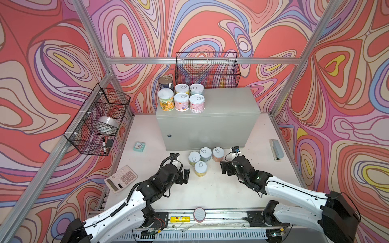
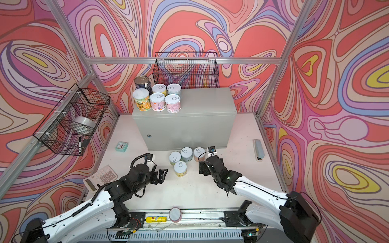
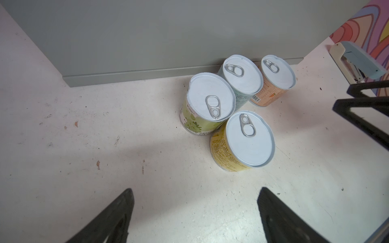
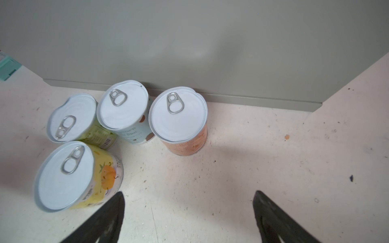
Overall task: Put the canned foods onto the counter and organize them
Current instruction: 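Lower the right gripper toward the orange-labelled can on the table, then close the right gripper on the orange-labelled can beside the box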
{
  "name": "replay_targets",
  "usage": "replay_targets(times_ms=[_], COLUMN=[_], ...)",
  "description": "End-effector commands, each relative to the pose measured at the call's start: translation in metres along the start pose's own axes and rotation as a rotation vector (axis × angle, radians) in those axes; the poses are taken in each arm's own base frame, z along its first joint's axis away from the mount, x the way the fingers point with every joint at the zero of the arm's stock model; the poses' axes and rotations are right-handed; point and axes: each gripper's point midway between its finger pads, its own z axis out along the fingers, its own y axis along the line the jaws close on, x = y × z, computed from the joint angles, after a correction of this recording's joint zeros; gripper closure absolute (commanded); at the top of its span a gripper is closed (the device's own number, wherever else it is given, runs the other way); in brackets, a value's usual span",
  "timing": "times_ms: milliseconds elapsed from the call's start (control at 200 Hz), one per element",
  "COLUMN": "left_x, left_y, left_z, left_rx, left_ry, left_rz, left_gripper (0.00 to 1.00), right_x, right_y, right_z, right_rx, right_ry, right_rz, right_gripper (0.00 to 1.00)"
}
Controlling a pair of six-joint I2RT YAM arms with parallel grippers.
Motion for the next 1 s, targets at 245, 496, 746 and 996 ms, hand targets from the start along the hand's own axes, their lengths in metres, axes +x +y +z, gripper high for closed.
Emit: replay_targets(times_ms=[245, 496, 746, 996], left_x=[-0.008, -0.004, 0.000, -0.001], left_y=[-0.007, -0.003, 0.000, 0.002], left_z=[0.009, 0.011, 0.013, 0.012], left_rx=[0.020, 0.001, -0.011, -0.017], left_ry=[-0.043, -0.036, -0.033, -0.034], left_rz=[-0.031, -0.034, -0.042, -0.045], left_gripper=[0.07, 0.07, 0.07, 0.07], right_x=[0.007, 0.004, -0.005, -0.008], right_y=[0.013, 0.007, 0.008, 0.004], right_z=[0.053, 0.082, 0.097, 0.119], right_rx=[0.000, 0.030, 0.040, 0.052], right_ry=[-0.038, -0.049, -0.082, -0.073], right_rz=[-0.005, -0.015, -0.054, -0.061], right_gripper=[0.02, 0.02, 0.02, 0.02])
